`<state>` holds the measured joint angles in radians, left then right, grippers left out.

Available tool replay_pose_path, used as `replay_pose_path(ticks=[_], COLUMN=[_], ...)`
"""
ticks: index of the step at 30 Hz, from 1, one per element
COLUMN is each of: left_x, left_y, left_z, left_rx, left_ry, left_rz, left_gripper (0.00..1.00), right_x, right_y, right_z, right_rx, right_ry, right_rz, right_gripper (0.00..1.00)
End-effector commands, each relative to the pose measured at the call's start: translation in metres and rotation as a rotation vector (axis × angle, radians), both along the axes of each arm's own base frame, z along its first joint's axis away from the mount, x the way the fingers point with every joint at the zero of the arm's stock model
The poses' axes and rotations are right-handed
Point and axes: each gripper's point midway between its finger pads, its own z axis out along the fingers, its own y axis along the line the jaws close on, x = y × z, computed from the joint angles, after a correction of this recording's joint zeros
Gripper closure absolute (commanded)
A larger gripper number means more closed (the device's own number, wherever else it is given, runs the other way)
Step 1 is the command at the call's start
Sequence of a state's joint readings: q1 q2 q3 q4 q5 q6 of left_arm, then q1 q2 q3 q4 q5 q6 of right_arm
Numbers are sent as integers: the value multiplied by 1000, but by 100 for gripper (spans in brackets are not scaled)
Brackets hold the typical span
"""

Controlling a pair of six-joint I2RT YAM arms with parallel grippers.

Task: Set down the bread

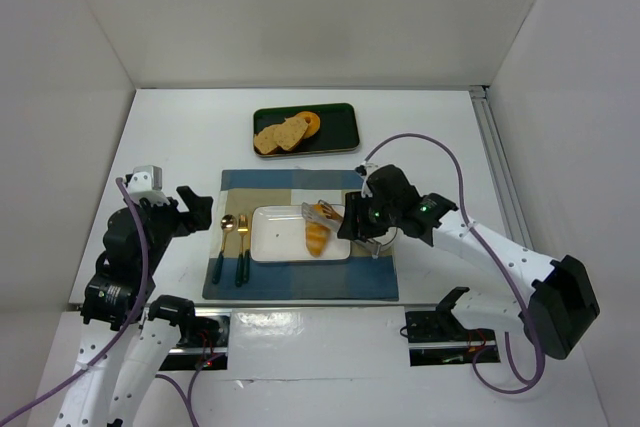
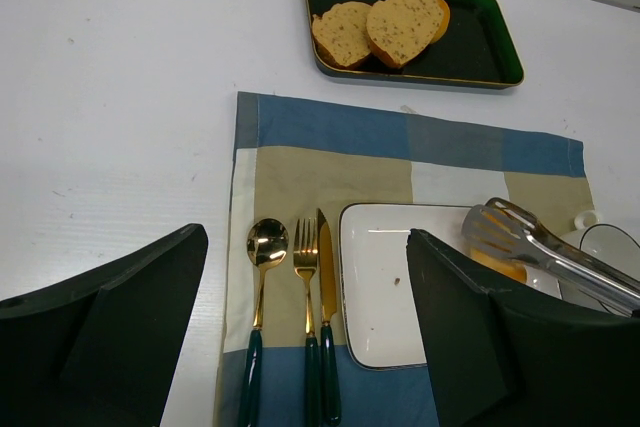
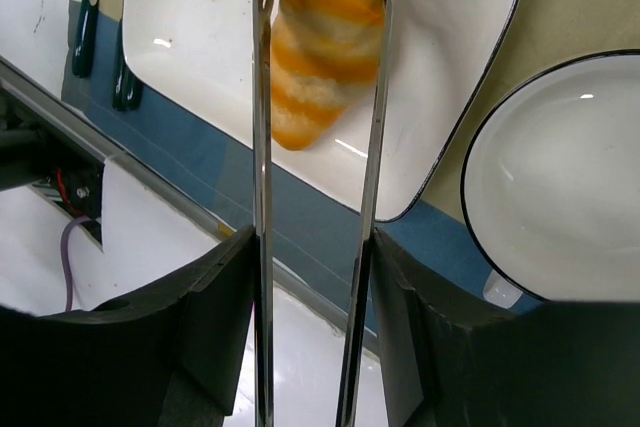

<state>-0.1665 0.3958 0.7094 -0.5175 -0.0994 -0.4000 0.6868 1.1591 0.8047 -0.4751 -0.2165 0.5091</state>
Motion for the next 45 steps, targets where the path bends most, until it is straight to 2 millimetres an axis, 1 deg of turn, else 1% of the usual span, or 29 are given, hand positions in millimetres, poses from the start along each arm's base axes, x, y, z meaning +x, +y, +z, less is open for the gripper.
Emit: replay_pose_path(ticks=[1, 9, 12, 13, 14, 15, 16, 18, 21, 22, 23, 25, 27, 30, 32, 33, 34, 35, 36, 37, 39, 40, 41, 43, 44, 45], left_x=[-1, -1, -1, -2, 0, 0, 0, 0, 0, 0, 0, 0, 0, 0, 0, 0, 0, 0, 0, 0, 0, 0, 0, 1, 1, 1], left_y=[-3, -3, -3, -3, -3, -3, -3, -3, -3, -3, -3, -3, -3, -3, -3, -3, -3, -3, -3, -3, -5, -5, -5, -5, -7, -7], left_z=[21, 21, 21, 25, 23, 23, 23, 23, 23, 23, 23, 23, 23, 23, 23, 23, 23, 19, 19, 19, 19, 19, 15, 17, 17, 17], left_rx=[-29, -29, -29, -31, -21, -21, -20, -20, -20, -20, -20, -20, -20, -20, -20, -20, -20, -19, -19, -19, -21, -21, -29, -30, -32, -32], left_ry=[-58, -58, -58, -67, -59, -59, -59, -59, -59, -59, -59, -59, -59, -59, -59, -59, -59, -50, -50, -50, -50, -50, -40, -49, -48, -48], left_rz=[-10, -10, -10, -10, -12, -12, -12, -12, -12, -12, -12, -12, -12, -12, -12, -12, -12, -12, -12, -12, -21, -21, -19, -19, -27, -28], left_gripper=[6, 6, 6, 6, 6, 6, 6, 6, 6, 6, 6, 6, 6, 6, 6, 6, 6, 6, 6, 6, 6, 6, 6, 6, 6, 6], right_x=[8, 14, 21, 23, 27, 29, 36, 42, 62, 66, 71, 81, 91, 98, 109, 109, 117, 121, 126, 135, 144, 151, 159, 167, 176, 181], right_y=[9, 9, 10, 8, 11, 9, 11, 11, 5, 1, 2, -2, -6, -11, -16, -16, -24, -26, -33, -40, -51, -58, -67, -81, -86, -95], right_z=[6, 5, 6, 5, 14, 14, 21, 26, 34, 34, 43, 44, 51, 53, 60, 60, 66, 71, 70, 79, 86, 94, 95, 93, 96, 95], right_rx=[41, 35, 18, 10, 25, 12, 13, 13, 16, 3, 15, 17, 25, 30, 31, 31, 35, 35, 17, 9, -11, -18, -39, -89, -106, -133], right_ry=[-44, -61, -76, -82, -100, -113, -134, -148, -165, -167, -188, -183, -197, -199, -218, -218, -231, -247, -256, -286, -312, -336, -348, -348, -363, -364], right_rz=[-5, -21, -29, -38, -39, -42, -56, -57, -91, -92, -87, -98, -113, -119, -139, -139, -166, -169, -198, -225, -258, -289, -315, -357, -371, -391], right_gripper=[46, 45, 45, 45, 45, 45, 45, 45, 45, 45, 45, 45, 45, 45, 45, 45, 45, 45, 45, 45, 45, 45, 45, 45, 45, 45])
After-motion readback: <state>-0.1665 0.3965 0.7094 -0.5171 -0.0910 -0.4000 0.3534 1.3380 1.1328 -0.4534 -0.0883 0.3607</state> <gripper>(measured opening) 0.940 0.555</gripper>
